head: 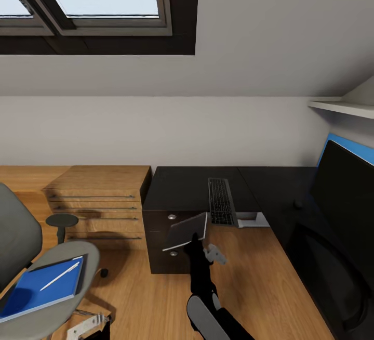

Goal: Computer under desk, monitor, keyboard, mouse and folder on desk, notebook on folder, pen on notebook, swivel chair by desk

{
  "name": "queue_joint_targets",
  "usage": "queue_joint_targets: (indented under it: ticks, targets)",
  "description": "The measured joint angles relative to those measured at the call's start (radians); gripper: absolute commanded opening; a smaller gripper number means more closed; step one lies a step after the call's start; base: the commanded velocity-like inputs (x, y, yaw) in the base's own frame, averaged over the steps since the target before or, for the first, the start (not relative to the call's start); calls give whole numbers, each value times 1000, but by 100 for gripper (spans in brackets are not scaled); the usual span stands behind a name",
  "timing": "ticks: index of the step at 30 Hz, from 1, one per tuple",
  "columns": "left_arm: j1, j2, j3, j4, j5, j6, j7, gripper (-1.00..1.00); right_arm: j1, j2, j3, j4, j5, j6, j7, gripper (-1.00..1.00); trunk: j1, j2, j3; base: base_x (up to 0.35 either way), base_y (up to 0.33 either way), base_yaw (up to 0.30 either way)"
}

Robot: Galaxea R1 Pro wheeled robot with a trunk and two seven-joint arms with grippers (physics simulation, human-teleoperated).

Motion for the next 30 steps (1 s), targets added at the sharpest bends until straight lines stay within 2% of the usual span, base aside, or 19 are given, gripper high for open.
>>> queue_joint_targets:
  ticks: [3,7,10,16,24,28,30]
  targets:
    - [0,-5,22,-14,2,21,15,100,0,0,-1,-5,-28,1,0,-100,0,0,0,0,0,0]
    - [0,-8,73,26,0,28,17,100,0,0,-1,-17,-70,5,-1,-100,0,0,0,0,0,0]
    - [0,-9,94,54,-2,29,16,100,1,0,3,-23,-92,6,0,-100,0,0,0,2,0,0]
    - [0,-10,95,94,-6,29,14,100,2,0,53,-35,-97,6,1,-100,0,0,0,208,81,0]
    - [0,-11,95,113,-7,28,14,100,3,0,85,-100,-93,2,2,-100,0,0,0,59,13,0]
    - [0,-11,94,114,-7,28,14,100,3,-25,116,-138,-92,1,2,-100,0,0,0,43,2,0]
    - [0,-11,94,115,-7,28,13,100,4,-46,144,-166,-92,-1,3,-100,0,0,0,170,1,0]
